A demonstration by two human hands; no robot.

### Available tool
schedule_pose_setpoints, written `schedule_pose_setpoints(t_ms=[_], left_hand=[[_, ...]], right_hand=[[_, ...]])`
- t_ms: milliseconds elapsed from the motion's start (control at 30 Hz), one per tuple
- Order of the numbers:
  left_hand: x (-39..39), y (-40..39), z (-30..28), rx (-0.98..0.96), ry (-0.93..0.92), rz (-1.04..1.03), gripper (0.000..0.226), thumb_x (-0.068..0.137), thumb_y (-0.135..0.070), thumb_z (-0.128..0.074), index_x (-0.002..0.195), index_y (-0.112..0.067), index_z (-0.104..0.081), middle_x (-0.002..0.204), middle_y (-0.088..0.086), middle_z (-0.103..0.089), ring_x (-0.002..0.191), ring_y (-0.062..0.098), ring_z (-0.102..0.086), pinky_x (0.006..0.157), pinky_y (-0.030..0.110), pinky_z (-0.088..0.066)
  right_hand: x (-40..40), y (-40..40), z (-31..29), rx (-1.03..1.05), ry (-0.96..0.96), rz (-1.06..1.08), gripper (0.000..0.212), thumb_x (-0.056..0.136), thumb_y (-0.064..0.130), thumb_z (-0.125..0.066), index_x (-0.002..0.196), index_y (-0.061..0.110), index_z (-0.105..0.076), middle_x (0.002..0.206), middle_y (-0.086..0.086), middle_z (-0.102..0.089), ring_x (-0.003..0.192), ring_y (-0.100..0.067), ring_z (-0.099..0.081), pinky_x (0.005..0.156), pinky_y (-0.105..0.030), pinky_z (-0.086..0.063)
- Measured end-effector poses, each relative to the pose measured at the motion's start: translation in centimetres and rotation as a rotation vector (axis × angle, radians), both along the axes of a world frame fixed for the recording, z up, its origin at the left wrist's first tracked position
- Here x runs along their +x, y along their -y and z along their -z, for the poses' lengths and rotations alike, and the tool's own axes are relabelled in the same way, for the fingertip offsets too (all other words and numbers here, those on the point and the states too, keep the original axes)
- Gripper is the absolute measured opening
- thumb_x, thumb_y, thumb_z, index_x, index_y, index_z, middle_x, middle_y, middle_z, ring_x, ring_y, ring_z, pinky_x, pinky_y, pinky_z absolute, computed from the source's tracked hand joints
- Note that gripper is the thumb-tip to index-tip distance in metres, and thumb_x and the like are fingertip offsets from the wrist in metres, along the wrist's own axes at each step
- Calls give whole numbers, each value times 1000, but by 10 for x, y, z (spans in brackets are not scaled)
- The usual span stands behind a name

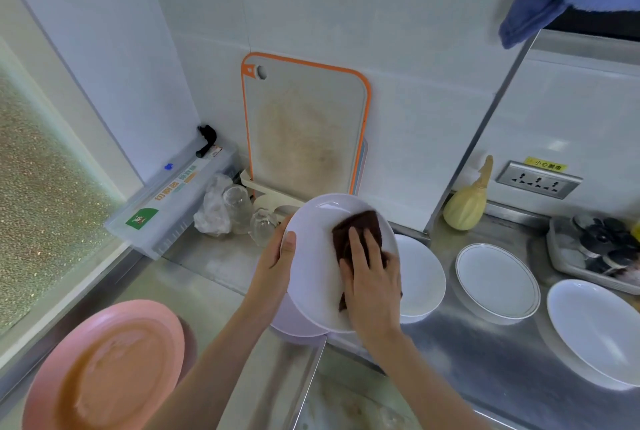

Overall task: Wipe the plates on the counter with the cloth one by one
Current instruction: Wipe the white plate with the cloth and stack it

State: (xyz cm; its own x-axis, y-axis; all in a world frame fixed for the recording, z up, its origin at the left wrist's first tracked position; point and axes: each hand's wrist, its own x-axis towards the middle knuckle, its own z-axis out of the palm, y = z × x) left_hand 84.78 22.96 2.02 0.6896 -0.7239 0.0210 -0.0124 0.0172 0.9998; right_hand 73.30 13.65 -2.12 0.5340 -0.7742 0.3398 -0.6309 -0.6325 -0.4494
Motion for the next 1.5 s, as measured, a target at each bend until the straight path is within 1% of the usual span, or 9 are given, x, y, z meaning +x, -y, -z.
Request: schedule_pose_setpoints(t_ms=[167,300,467,667,800,933,1100,1333,1500], left_hand=[[-1,2,3,7,-18,18,31,100,-24,-39,128,-23,-52,123,-7,-62,119,6,-54,104,26,-42],[8,-1,-6,-14,-48,89,32,94,-30,-50,126,-27,-52,123,-3,-62,120,13,-56,105,39,-42],[16,-1,-19,-18,79,127,40,92,-23,-55,131,-32,-47,129,-12,-58,124,6,-51,107,36,-39],[7,-2,-10,-18,-46,68,32,100,-24,-37,129,-34,-48,117,-17,-64,111,9,-60,84,29,-54],[11,2,3,32,-3,-56,36,101,-24,-33,136,-23,-43,133,-1,-54,123,14,-50,102,32,-43],[9,4,11,99,90,-105,34,101,-20,-32,130,-28,-46,129,-11,-54,116,-8,-48,95,6,-35],[4,2,31,169,116,-202,41,101,-19,-31,141,-21,-39,137,-9,-48,129,8,-42,108,24,-29],[-1,-15,38,194,70,-223,37,102,-23,-28,136,-22,-41,130,-7,-48,123,12,-43,105,28,-32],[29,-41,32,246,20,-156,37,102,-25,-28,135,-22,-43,133,3,-52,123,20,-48,107,44,-38]], right_hand=[[-5,-39,9,-135,82,-372,44,103,35,-18,135,23,-46,138,3,-51,113,-23,-48,91,-33,-42],[12,-26,2,-221,33,-350,46,102,42,-12,137,32,-40,140,9,-49,129,-29,-39,101,-53,-38],[32,-5,-10,-247,76,-306,48,100,50,-14,139,30,-34,140,9,-49,130,-30,-40,103,-49,-38],[45,27,-19,-158,35,-115,53,93,48,-31,138,23,-44,138,1,-52,98,-32,-54,78,-41,-49],[27,40,-10,-205,-51,18,46,93,38,-42,131,16,-54,130,-2,-58,81,-35,-56,61,-39,-52],[6,32,11,-152,-177,112,44,86,28,-66,125,11,-58,123,-4,-62,69,-33,-49,45,-30,-35],[-13,-26,35,-17,-210,155,35,81,34,-69,109,13,-68,97,-3,-68,65,-28,-54,38,-29,-37],[-4,-95,30,-22,0,-172,54,94,60,-31,110,24,-68,105,8,-68,73,-17,-60,45,-24,-50],[-24,-69,47,-377,-23,-504,40,83,51,-58,111,24,-66,107,4,-67,65,-20,-54,39,-24,-43]])
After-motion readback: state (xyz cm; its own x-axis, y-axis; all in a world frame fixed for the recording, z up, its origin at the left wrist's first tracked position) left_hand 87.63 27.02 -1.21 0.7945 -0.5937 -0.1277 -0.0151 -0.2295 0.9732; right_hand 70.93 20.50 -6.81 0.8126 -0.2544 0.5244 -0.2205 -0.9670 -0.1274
